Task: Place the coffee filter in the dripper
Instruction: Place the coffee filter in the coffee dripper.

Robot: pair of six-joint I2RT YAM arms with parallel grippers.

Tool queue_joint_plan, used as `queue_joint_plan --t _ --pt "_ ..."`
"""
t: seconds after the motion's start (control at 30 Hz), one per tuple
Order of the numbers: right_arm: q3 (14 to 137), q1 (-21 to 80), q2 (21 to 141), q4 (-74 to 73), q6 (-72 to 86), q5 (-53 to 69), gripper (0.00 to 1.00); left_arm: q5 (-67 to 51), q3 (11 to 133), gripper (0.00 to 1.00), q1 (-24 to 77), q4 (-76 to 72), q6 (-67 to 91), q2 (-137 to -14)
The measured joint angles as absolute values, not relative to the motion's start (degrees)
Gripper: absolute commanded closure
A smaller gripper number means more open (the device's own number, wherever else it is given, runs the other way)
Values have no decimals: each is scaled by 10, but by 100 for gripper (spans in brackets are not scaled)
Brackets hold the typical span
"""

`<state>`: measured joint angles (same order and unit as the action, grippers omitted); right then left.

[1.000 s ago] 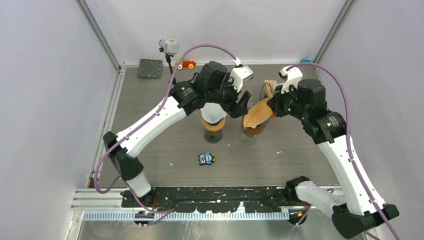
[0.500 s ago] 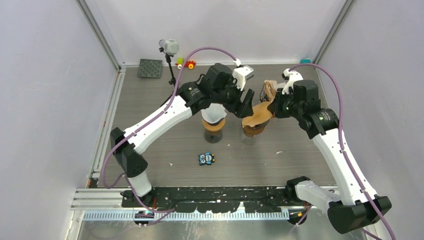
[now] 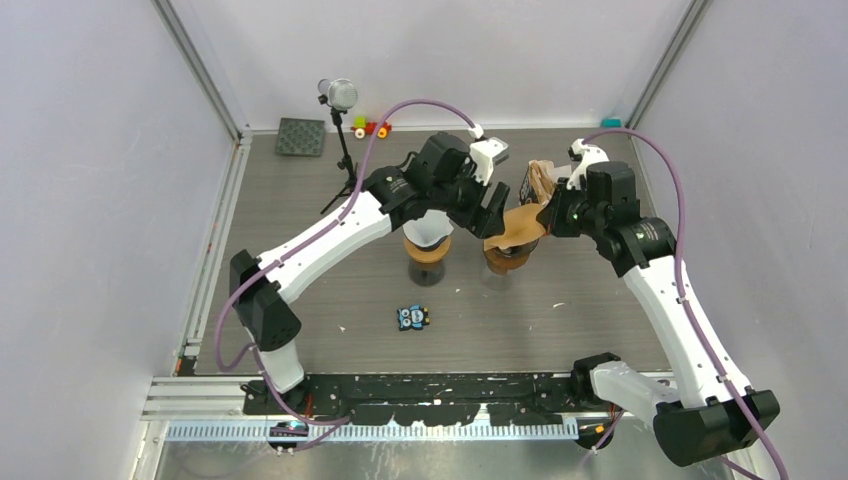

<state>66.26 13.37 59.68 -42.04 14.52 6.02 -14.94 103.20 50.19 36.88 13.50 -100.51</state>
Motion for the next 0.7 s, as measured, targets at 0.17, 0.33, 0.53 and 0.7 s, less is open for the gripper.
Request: queue_joint_plan --t 0.17,0.33,0.53,0.7 --pt "655 132 597 -418 153 55 100 -147 1032 41 502 369 133 -1019" --pt "651 130 598 -416 155 53 100 -151 1032 53 502 370 131 -1025" --pt "650 129 598 -416 157 52 99 -162 1032 71 502 371 131 -1030" --pt "649 129 598 -416 156 57 94 -172 1040 90 502 374 122 -1041"
